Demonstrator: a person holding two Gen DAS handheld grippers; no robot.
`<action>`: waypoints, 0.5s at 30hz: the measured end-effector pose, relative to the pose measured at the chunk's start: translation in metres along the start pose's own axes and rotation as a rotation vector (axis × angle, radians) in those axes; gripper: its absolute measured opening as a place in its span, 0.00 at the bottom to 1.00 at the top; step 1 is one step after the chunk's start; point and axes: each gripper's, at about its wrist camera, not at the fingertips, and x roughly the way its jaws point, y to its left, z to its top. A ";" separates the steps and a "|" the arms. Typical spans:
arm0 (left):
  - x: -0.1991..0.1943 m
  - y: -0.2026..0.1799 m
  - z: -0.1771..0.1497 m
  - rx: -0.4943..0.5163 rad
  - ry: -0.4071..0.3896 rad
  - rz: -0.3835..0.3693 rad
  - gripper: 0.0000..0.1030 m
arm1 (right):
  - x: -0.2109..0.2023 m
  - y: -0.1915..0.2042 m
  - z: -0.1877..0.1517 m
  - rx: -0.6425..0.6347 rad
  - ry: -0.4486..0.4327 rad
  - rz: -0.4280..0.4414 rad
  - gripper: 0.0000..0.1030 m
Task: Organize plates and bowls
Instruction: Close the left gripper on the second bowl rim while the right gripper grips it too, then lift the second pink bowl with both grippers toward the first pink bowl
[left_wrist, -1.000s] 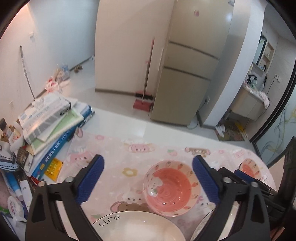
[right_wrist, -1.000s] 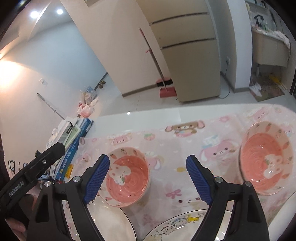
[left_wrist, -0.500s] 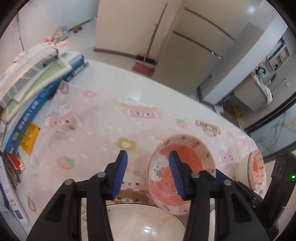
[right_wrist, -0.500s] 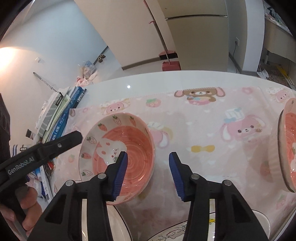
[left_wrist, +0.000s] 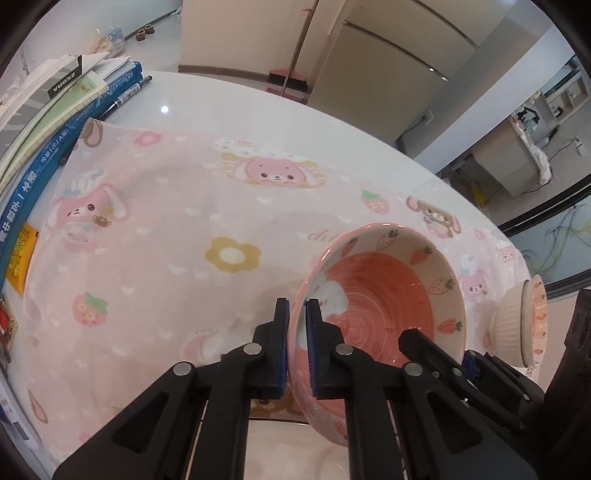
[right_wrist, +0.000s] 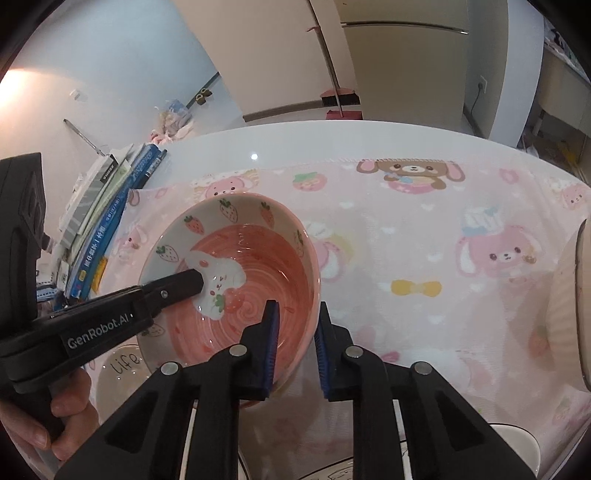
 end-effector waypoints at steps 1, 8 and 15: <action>0.000 0.001 0.000 0.003 0.002 0.000 0.06 | 0.000 -0.001 0.000 0.008 0.000 0.009 0.19; -0.008 -0.005 0.000 0.024 -0.003 0.013 0.06 | -0.002 -0.009 0.002 0.044 0.037 0.021 0.15; -0.025 -0.016 0.000 0.046 -0.049 0.019 0.06 | -0.028 -0.007 0.006 0.027 -0.007 0.029 0.15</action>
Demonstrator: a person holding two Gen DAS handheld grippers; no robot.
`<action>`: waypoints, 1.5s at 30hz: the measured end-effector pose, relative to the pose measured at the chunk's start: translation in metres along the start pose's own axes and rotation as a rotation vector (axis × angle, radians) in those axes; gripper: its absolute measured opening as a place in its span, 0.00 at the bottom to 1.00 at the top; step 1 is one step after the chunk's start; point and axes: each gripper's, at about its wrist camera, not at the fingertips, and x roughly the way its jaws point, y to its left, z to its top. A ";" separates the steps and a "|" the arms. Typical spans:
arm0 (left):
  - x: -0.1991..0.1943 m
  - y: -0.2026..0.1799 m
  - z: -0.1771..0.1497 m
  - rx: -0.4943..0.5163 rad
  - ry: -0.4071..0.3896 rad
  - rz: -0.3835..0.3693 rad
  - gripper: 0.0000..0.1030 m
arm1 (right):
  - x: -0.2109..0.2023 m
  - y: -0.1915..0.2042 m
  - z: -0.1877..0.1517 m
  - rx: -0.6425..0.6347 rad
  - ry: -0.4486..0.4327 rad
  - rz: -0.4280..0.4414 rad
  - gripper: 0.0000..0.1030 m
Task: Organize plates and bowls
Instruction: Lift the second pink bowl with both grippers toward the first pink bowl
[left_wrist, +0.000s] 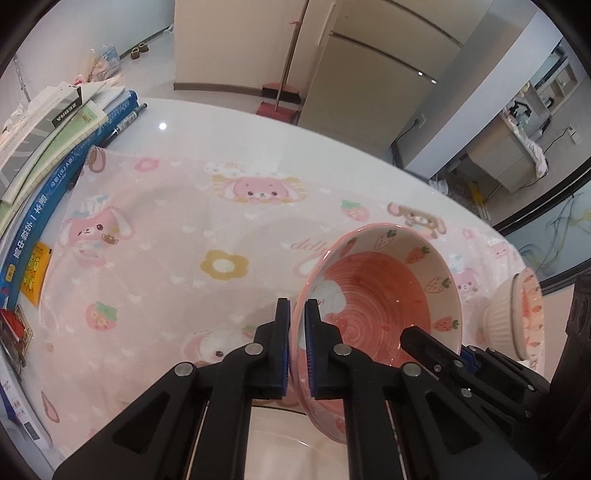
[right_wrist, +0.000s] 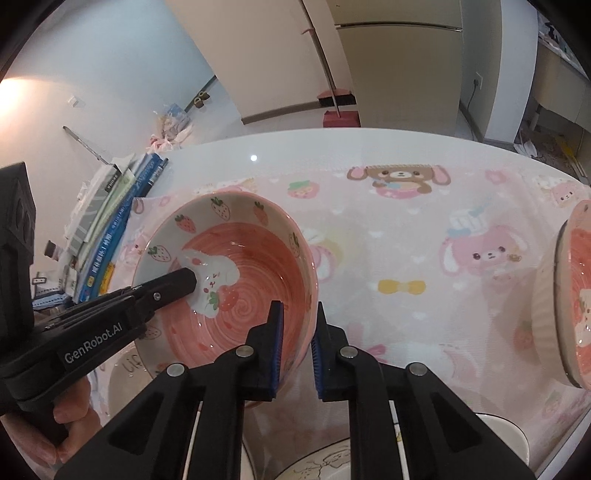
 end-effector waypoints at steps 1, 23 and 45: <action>-0.004 0.001 0.000 -0.004 -0.007 -0.010 0.06 | -0.004 -0.001 0.001 0.004 -0.007 0.010 0.15; -0.106 -0.085 -0.014 0.066 -0.241 -0.005 0.05 | -0.145 -0.027 0.005 0.017 -0.186 0.035 0.15; -0.069 -0.211 -0.025 0.271 -0.245 -0.119 0.06 | -0.194 -0.156 -0.014 0.166 -0.292 -0.027 0.15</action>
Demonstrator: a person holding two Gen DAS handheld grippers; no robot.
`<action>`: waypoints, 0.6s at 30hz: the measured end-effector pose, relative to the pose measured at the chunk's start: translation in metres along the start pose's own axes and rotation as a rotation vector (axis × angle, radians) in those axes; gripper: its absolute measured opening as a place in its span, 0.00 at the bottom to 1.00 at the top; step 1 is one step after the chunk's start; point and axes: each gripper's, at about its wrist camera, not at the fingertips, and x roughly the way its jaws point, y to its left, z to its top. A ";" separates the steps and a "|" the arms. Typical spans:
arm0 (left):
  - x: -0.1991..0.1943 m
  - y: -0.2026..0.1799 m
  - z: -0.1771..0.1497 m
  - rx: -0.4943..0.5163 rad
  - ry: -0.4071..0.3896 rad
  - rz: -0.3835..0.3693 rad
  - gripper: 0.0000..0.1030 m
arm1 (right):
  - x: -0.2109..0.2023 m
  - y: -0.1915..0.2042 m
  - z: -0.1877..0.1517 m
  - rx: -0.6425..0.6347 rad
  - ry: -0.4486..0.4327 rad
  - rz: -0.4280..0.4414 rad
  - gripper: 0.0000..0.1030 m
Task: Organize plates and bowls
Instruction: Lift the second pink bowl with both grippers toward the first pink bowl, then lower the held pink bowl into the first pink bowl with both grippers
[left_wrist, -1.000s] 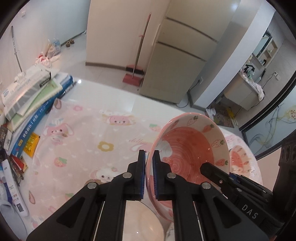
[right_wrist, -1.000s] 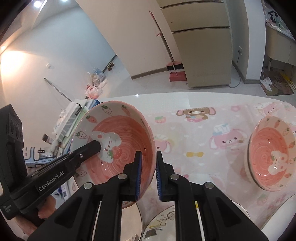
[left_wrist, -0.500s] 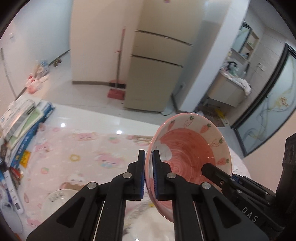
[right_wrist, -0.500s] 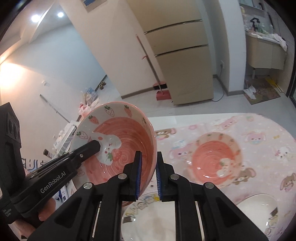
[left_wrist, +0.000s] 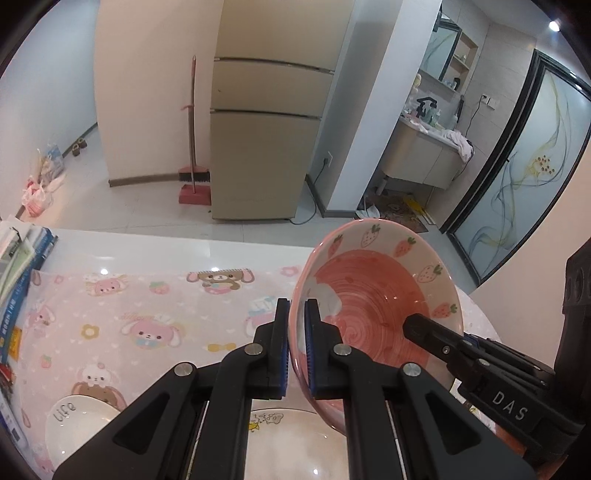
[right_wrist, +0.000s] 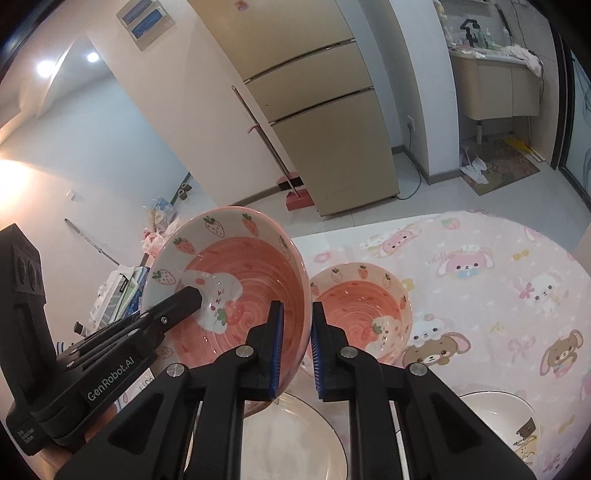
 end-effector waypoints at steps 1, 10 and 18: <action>0.003 -0.001 0.000 0.000 0.008 0.000 0.06 | 0.004 -0.001 0.000 0.000 0.011 -0.004 0.15; 0.036 -0.015 -0.006 0.016 0.016 -0.061 0.06 | 0.019 -0.022 0.001 0.028 0.028 -0.099 0.15; 0.059 -0.034 -0.017 0.111 0.020 0.001 0.06 | 0.036 -0.036 0.000 0.026 0.056 -0.164 0.15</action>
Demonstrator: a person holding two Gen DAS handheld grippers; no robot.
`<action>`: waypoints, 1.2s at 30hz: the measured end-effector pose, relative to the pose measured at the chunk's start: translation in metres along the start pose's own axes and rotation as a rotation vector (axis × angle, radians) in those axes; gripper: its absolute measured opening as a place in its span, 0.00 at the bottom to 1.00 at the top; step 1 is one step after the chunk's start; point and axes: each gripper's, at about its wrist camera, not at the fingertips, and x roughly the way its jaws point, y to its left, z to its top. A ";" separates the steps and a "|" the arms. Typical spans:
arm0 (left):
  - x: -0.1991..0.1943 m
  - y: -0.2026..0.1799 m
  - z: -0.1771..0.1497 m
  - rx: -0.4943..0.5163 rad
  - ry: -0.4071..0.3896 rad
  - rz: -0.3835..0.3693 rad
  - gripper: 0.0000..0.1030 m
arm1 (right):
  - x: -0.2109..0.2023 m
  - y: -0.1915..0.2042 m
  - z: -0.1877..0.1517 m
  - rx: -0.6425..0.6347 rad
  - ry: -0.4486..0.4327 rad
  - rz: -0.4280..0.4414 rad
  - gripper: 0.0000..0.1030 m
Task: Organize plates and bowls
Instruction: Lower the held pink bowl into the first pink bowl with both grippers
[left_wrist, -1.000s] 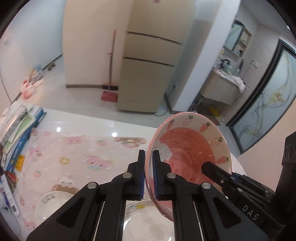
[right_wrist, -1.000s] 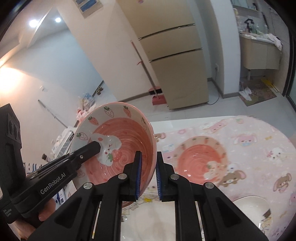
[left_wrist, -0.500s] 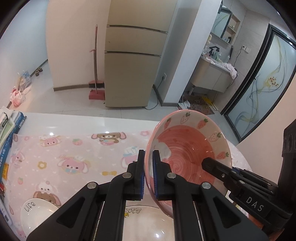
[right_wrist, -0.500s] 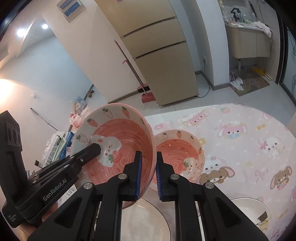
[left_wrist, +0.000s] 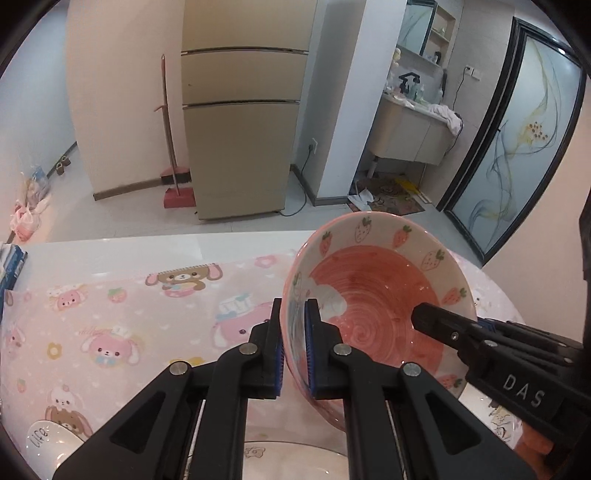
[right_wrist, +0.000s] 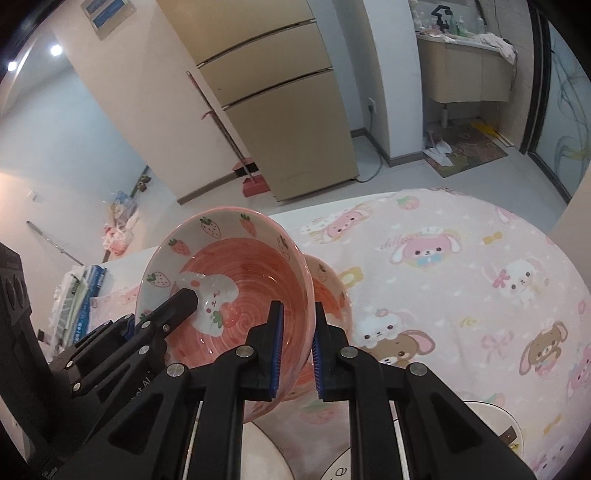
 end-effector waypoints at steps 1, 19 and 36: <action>0.003 0.000 -0.001 0.001 0.008 0.010 0.06 | 0.001 0.000 0.000 -0.009 0.001 -0.001 0.15; 0.037 0.000 -0.012 0.003 0.068 0.008 0.09 | 0.023 0.000 0.000 -0.059 0.049 -0.081 0.15; 0.044 -0.006 -0.014 0.033 0.078 0.038 0.10 | 0.031 -0.004 0.001 -0.098 0.068 -0.066 0.15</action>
